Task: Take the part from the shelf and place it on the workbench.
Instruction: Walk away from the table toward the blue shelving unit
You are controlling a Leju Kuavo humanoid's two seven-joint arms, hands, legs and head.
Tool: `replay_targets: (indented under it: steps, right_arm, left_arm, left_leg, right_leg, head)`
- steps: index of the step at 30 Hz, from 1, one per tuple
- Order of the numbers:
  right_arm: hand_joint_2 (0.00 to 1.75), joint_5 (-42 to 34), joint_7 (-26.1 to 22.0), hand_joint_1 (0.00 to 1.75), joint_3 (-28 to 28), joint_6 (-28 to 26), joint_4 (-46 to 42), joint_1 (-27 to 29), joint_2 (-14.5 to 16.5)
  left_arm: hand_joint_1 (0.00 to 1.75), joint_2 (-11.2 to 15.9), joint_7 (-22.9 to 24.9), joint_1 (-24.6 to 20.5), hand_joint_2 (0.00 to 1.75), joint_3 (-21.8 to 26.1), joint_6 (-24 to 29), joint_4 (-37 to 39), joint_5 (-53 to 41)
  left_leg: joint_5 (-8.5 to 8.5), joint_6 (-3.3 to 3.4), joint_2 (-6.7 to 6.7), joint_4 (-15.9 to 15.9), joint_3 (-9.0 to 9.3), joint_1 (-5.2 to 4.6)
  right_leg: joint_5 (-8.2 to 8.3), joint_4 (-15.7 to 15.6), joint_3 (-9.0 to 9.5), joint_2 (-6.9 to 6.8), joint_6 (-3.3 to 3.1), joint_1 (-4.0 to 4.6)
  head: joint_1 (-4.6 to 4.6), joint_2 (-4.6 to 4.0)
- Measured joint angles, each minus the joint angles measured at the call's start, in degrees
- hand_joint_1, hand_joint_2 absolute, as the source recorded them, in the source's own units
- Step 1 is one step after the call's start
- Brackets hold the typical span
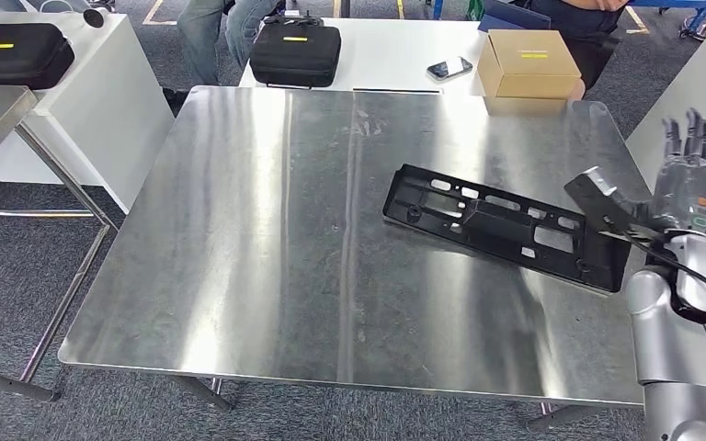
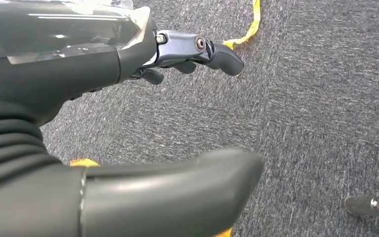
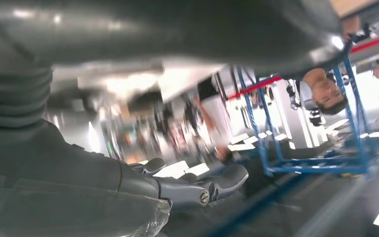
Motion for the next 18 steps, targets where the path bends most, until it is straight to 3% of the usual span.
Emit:
replay_targets:
  steps: [3,14,18]
  right_arm:
    - [0.00,-4.0,0.2,0.00,-2.5,0.5,-3.0,0.9,-0.8]
    - [0.00,-4.7,0.7,0.00,-5.4,0.4,-6.9,2.6,-2.8]
    - [0.00,-10.5,-2.9,0.00,-6.9,-7.3,-8.8,4.2,-3.9]
  left_arm:
    - [0.00,0.0,0.0,0.1,0.00,-0.2,0.0,0.0,0.0]
    - [0.00,0.0,0.0,0.1,0.00,-1.2,-0.1,0.0,-0.1]
    - [0.00,0.0,-0.3,0.1,0.00,-1.5,-0.1,0.0,0.0]
  left_leg:
    - [0.00,0.00,-0.03,0.0,0.00,0.00]
    - [0.00,0.00,0.07,0.0,0.04,0.00]
    - [0.00,0.01,0.04,0.0,0.02,0.00]
  right_leg:
    - [0.00,0.0,0.00,-0.01,0.00,0.00]
    - [0.00,0.0,0.02,0.03,0.00,0.01]
    - [0.00,0.0,0.02,0.02,0.00,0.00]
  head:
    - [0.01,0.00]
    - [-0.01,0.00]
    - [0.01,0.00]
